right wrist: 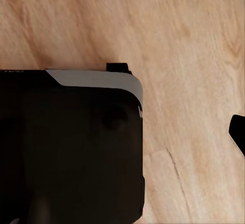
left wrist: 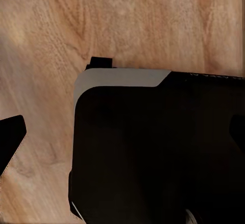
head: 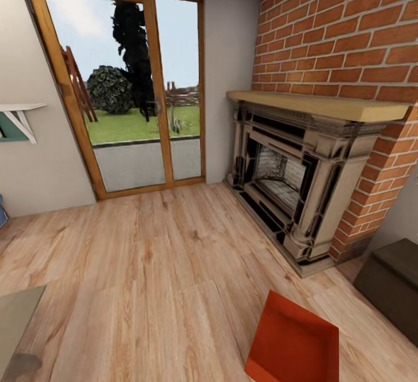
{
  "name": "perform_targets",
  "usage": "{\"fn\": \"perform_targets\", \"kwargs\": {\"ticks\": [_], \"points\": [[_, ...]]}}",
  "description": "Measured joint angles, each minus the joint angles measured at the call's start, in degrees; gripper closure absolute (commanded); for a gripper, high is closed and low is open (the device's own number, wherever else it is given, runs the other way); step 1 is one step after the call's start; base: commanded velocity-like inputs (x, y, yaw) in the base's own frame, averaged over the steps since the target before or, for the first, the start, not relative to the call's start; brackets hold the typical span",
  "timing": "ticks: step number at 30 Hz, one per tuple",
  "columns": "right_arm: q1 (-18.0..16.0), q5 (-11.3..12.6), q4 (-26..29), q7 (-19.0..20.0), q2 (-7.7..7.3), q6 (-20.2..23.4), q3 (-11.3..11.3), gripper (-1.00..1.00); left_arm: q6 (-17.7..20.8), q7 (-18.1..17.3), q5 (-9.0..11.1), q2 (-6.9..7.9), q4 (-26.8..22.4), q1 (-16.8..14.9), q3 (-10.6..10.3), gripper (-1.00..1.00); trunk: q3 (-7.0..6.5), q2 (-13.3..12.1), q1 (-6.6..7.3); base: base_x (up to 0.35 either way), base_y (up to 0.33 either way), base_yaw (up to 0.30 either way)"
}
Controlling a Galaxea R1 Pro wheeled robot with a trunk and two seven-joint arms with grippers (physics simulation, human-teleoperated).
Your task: Move the two storage containers from the living room to the garage. In the garage, place one container on the floor and stack the other container on top of it (either order is fine).
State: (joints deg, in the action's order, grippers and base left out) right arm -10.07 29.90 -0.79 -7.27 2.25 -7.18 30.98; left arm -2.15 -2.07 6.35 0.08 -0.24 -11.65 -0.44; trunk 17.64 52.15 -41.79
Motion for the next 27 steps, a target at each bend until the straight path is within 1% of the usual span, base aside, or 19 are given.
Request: {"fn": "perform_targets", "kwargs": {"ticks": [27], "points": [[0.01,0.10,0.00,0.00,0.00,-0.01,0.00,-1.00,-0.15,0.00,0.09,0.17,0.02,-0.01,0.07,-1.00,0.00,0.00,-0.02,0.006,0.000,-0.239]]}}
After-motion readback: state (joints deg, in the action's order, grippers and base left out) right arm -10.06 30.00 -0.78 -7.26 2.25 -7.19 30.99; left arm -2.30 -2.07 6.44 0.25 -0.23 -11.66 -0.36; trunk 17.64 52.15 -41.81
